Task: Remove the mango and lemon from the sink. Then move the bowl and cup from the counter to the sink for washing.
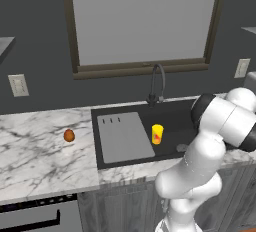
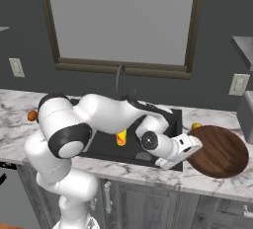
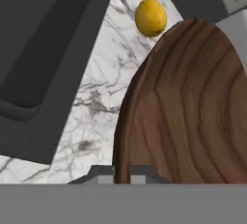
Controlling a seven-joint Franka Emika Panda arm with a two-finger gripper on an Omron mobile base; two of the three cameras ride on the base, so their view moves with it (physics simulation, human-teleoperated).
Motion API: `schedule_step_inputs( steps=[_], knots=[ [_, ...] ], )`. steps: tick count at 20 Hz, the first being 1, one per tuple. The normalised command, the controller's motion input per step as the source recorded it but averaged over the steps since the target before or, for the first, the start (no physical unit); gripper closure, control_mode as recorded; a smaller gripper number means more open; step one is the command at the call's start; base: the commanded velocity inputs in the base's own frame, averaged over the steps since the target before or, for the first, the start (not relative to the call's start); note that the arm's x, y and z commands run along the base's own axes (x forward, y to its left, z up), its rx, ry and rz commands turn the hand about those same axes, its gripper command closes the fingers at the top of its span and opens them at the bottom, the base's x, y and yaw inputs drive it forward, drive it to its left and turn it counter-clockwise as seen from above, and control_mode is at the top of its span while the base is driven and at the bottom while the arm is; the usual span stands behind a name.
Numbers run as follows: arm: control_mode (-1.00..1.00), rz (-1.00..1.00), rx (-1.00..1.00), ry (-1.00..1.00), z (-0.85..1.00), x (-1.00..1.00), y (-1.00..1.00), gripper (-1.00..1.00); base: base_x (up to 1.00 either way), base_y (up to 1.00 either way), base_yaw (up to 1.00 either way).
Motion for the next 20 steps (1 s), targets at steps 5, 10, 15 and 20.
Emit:
schedule_step_inputs(
  steps=[5, 10, 15, 20],
  knots=[
    [-1.00, 0.09, -0.03, 0.11, 0.31, -0.02, 0.18, 1.00, 0.00, 0.00, 0.00],
    [-1.00, 0.11, -0.03, 0.10, 0.35, 0.00, 0.17, 1.00, 0.00, 0.00, 0.00],
    [-1.00, 0.11, 0.00, 0.10, 0.39, -0.02, 0.09, 1.00, 0.00, 0.00, 0.00],
    [-1.00, 0.11, 0.00, 0.14, 0.42, 0.00, 0.11, 1.00, 0.00, 0.00, 0.00]
  ],
)
